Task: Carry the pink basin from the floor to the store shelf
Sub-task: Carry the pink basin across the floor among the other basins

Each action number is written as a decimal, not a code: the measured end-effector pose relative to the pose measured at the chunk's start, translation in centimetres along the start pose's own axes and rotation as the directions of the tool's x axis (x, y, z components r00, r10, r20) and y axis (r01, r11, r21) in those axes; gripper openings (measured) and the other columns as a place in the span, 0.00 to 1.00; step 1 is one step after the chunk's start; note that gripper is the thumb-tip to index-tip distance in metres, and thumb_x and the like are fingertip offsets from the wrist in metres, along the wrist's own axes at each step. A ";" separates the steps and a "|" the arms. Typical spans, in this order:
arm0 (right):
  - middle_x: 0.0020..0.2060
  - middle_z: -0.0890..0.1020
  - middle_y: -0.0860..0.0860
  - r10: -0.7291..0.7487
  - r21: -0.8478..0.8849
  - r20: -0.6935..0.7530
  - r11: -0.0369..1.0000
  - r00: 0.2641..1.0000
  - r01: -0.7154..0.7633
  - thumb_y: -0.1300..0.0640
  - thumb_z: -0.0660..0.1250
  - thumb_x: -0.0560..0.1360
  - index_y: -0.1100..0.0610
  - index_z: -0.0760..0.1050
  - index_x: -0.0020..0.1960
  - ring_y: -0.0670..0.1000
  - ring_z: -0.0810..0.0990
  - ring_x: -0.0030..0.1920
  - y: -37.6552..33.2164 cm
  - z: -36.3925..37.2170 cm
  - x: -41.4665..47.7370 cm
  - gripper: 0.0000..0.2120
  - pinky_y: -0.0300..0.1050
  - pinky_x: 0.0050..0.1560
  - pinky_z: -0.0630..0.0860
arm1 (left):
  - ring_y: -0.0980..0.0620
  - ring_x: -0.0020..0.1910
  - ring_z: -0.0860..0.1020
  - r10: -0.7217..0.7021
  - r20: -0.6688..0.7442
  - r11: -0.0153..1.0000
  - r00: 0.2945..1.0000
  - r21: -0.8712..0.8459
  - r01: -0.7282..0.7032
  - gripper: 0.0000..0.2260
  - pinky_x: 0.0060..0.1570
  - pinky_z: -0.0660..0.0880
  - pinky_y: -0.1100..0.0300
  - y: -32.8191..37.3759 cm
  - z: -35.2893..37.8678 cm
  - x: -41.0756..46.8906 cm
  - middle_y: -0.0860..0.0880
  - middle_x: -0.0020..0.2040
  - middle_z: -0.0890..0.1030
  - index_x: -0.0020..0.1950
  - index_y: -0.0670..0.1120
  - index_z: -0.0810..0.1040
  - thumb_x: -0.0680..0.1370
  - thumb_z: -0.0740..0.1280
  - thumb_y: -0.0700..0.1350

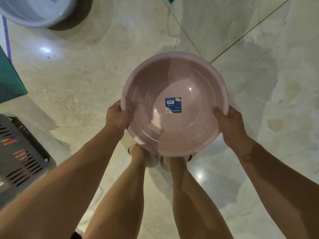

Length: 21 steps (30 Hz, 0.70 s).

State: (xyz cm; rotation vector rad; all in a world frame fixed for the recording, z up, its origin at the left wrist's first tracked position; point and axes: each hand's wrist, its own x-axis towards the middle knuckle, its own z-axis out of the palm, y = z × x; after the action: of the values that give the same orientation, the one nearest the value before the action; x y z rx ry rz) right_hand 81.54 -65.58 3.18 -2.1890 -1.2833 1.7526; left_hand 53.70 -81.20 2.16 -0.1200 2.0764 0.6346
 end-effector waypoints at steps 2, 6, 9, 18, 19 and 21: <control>0.51 0.84 0.51 -0.004 0.009 -0.007 1.000 1.000 0.005 0.52 0.69 0.80 0.54 0.79 0.66 0.53 0.84 0.52 0.3 0.3 0.5 0.16 0.46 0.49 0.79 | 0.50 0.33 0.77 0.006 0.004 1.000 1.000 -0.004 -0.006 0.04 0.31 0.72 0.61 -0.5 0.2 0.5 0.51 0.36 0.80 0.46 0.49 0.82 0.76 0.69 0.48; 0.55 0.85 0.50 0.004 0.034 0.022 0.999 1.000 -0.005 0.52 0.71 0.78 0.53 0.78 0.68 0.52 0.84 0.53 0.9 0.4 0.9 0.19 0.47 0.50 0.81 | 0.50 0.37 0.80 0.002 0.062 0.997 0.998 -0.072 0.002 0.08 0.36 0.76 0.57 -1.2 0.3 0.8 0.51 0.41 0.84 0.51 0.51 0.84 0.76 0.71 0.52; 0.57 0.85 0.51 0.072 0.073 0.070 0.994 0.995 -0.077 0.51 0.75 0.71 0.50 0.77 0.69 0.55 0.83 0.57 0.7 0.2 1.3 0.26 0.56 0.57 0.82 | 0.47 0.46 0.85 -0.026 0.092 0.994 0.995 -0.108 0.036 0.12 0.42 0.81 0.53 -1.3 0.5 1.1 0.48 0.50 0.87 0.58 0.52 0.83 0.75 0.71 0.50; 0.53 0.84 0.49 0.061 0.035 0.083 0.997 0.995 -0.065 0.60 0.72 0.76 0.49 0.78 0.63 0.54 0.83 0.55 -2.8 -0.5 -1.7 0.17 0.47 0.49 0.79 | 0.42 0.48 0.87 -0.079 0.075 0.975 0.994 -0.203 0.093 0.09 0.50 0.85 0.45 0.5 -2.1 -1.3 0.45 0.48 0.88 0.54 0.50 0.85 0.74 0.74 0.47; 0.53 0.84 0.50 0.057 0.028 0.085 0.998 0.995 -0.060 0.60 0.72 0.76 0.50 0.78 0.64 0.54 0.83 0.54 -3.7 -0.7 -2.7 0.18 0.46 0.48 0.79 | 0.41 0.48 0.87 -0.076 0.074 0.975 0.994 -0.205 0.090 0.09 0.50 0.85 0.45 0.9 -2.9 -2.1 0.45 0.48 0.88 0.53 0.50 0.85 0.74 0.73 0.47; 0.53 0.84 0.50 0.036 0.007 0.092 0.999 0.995 -0.037 0.59 0.72 0.76 0.52 0.78 0.66 0.53 0.83 0.54 -5.8 -0.9 -4.6 0.19 0.45 0.47 0.78 | 0.41 0.49 0.86 -0.063 0.074 0.973 0.995 -0.215 0.078 0.09 0.49 0.84 0.46 1.7 -4.8 -3.6 0.44 0.49 0.87 0.53 0.48 0.85 0.74 0.71 0.45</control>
State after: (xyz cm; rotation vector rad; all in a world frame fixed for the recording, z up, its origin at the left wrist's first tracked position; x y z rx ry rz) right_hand 79.01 -64.26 10.03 -2.1643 -1.2593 1.8895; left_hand 51.53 -82.63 7.85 -0.2929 1.9248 0.8110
